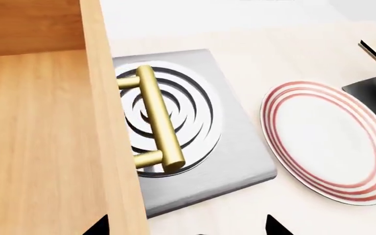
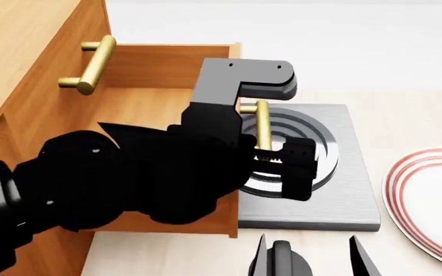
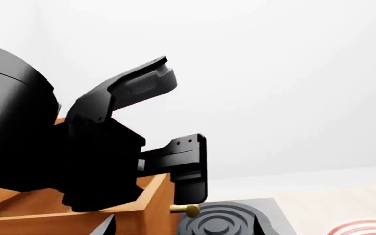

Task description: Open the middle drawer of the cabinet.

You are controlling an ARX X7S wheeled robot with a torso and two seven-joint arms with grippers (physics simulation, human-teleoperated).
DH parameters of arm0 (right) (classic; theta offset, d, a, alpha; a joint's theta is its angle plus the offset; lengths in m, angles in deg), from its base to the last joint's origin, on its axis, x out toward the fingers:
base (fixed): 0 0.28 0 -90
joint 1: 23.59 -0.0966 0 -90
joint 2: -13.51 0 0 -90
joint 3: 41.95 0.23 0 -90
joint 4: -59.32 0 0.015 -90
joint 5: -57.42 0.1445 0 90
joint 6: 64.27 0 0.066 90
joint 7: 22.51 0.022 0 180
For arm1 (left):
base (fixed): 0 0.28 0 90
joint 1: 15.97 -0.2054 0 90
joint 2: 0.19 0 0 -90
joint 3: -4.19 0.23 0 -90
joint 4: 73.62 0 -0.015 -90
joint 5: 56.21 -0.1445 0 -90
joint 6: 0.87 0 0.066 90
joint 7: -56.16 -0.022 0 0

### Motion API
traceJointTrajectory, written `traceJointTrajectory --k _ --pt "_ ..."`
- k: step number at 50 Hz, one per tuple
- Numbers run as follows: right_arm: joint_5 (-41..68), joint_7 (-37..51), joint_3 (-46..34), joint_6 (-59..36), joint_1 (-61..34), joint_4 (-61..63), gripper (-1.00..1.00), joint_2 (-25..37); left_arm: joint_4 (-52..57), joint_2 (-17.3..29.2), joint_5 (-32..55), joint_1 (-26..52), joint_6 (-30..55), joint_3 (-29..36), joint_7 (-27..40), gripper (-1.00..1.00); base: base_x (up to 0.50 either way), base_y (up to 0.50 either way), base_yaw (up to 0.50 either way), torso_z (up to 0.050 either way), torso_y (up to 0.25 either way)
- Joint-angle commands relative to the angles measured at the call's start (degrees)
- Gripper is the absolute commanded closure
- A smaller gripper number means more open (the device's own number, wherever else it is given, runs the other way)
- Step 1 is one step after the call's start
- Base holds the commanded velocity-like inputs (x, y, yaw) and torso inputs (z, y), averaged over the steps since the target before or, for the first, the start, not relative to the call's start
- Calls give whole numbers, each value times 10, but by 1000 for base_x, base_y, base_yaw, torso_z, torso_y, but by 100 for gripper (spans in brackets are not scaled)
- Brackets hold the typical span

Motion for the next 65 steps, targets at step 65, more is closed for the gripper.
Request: traceJointTrajectory --k 65 --pt "-1 9 -13 -2 -5 3 -100 10 93 -9 -123 45 -201 45 -16 -100 2 -2 -4 0 0"
